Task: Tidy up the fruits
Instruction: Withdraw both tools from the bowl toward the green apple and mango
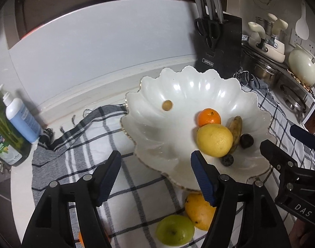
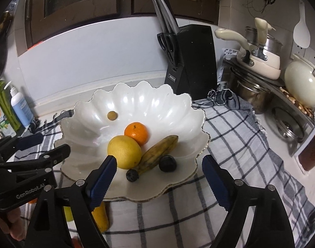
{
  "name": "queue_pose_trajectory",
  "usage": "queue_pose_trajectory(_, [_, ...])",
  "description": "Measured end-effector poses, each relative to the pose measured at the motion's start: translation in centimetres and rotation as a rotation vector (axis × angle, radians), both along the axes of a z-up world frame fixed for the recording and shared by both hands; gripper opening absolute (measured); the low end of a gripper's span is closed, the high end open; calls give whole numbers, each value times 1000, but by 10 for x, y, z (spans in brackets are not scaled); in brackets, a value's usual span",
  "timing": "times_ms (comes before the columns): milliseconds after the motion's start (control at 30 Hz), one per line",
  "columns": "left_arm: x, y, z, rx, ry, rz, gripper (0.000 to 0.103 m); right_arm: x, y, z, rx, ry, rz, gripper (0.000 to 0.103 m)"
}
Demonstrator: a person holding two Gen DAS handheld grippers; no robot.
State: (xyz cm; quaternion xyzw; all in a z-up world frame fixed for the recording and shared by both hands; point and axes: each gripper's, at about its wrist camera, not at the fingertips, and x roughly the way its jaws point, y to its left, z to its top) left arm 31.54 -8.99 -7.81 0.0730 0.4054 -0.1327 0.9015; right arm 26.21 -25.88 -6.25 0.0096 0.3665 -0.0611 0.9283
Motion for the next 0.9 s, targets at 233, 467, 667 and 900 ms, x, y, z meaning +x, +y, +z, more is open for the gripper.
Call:
queue_pose_trajectory(233, [-20,16,15,4,-30,40,74,-15,10,8,6,-14,-1,85])
queue_pose_trajectory(467, [-38,35,28,5,-58,74,76,-27,25,18,11,-35,15,85])
queue_pose_trajectory(667, [-49,45,33,0,-63,86,76,-37,35,25,5,-47,28,85])
queue_pose_trajectory(900, [-60,50,34,-9,-66,89,76,-44,40,26,5,-53,34,85])
